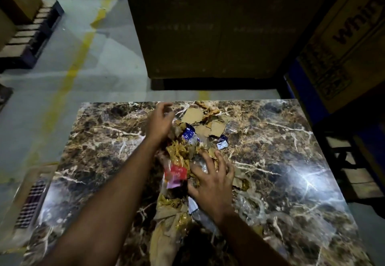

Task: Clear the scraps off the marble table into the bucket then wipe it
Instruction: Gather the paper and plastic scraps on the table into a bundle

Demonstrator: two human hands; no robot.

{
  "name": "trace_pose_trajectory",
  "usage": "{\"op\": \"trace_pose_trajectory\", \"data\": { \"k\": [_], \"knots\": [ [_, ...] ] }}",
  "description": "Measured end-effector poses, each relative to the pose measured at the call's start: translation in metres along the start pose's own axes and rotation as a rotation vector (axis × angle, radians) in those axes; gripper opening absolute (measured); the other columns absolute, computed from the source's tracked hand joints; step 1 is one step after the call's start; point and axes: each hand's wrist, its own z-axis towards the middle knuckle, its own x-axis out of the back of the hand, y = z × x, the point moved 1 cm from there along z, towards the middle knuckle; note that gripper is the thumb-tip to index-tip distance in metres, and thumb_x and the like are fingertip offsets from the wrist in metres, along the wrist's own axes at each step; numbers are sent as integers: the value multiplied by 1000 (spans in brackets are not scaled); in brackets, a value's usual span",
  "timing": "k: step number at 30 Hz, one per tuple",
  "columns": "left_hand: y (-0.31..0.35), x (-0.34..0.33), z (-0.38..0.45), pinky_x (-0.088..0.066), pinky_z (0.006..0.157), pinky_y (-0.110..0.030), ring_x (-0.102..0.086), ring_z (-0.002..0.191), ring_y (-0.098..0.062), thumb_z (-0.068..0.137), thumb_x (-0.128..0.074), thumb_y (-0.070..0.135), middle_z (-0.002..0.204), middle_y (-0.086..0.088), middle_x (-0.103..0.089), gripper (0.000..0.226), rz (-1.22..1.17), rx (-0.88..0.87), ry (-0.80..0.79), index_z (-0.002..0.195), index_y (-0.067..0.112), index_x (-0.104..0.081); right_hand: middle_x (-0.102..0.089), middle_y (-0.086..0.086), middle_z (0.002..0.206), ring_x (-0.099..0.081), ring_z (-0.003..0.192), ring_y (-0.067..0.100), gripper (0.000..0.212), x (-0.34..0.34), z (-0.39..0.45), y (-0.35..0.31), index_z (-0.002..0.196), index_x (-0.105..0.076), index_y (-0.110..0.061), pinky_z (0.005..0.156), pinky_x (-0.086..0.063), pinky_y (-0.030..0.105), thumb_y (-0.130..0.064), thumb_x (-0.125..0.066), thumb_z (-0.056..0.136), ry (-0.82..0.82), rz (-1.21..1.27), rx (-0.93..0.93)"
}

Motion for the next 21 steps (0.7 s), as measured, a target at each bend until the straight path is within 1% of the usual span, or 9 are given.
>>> {"op": "trace_pose_trajectory", "data": {
  "k": [2,3,5,7,9,11,13,17,21],
  "knots": [
    [23,-24,34,-53,90,-37,-59,110,-13,96,-63,26,135,4,-58,43,350,-223,-144,136,33,-51,-34,-6,162,-22,153,32,49,-2,0,2,127,-54,-52,114,-20,69,-71,-57,81,15,7,4],
    [33,-41,49,-47,102,-44,-52,124,-19,93,-66,32,142,3,-54,50,531,-325,-236,139,36,-48,-34,-6,161,-23,152,33,49,-3,1,2,125,-54,-52,113,-21,71,-70,-58,79,18,16,6],
    [48,-70,67,-34,114,-48,-36,141,-24,89,-71,40,154,3,-42,64,743,-462,-417,145,39,-41,-39,-6,159,-29,150,35,49,-7,0,1,122,-57,-52,110,-27,73,-69,-60,76,25,30,13],
    [52,-95,82,-26,118,-50,-26,146,-26,83,-76,43,161,3,-31,77,825,-493,-560,149,41,-36,-43,-7,156,-34,148,35,48,-11,-1,0,119,-60,-52,109,-28,71,-70,-64,74,53,51,13],
    [42,-112,93,-26,117,-54,-21,148,-28,75,-82,48,164,4,-25,91,935,-448,-668,151,44,-32,-47,-7,153,-38,145,37,44,-14,0,3,114,-63,-50,108,-28,69,-71,-63,75,107,82,18],
    [26,-120,94,-27,116,-59,-15,150,-31,71,-84,53,166,6,-17,101,1057,-429,-684,153,47,-24,-49,-6,150,-40,143,37,43,-17,2,7,113,-63,-49,107,-31,68,-74,-57,77,141,77,26],
    [12,-120,85,-30,115,-57,-16,148,-34,75,-79,57,166,5,-15,99,1111,-463,-626,155,43,-22,-49,-6,150,-39,143,37,46,-16,5,8,115,-63,-50,107,-31,68,-76,-56,78,133,71,19],
    [4,-110,69,-46,105,-48,-47,130,-35,75,-82,49,152,-9,-37,88,1048,-427,-544,146,21,-37,-45,-5,153,-34,145,37,49,-11,3,6,122,-60,-50,106,-28,69,-72,-63,78,88,42,29],
    [6,-92,55,-53,90,-42,-62,109,-29,86,-72,47,126,-10,-62,57,1106,-429,-506,130,20,-49,-42,-5,156,-33,147,38,48,-8,2,6,123,-58,-51,107,-28,71,-75,-58,82,58,58,19]
  ]
}}
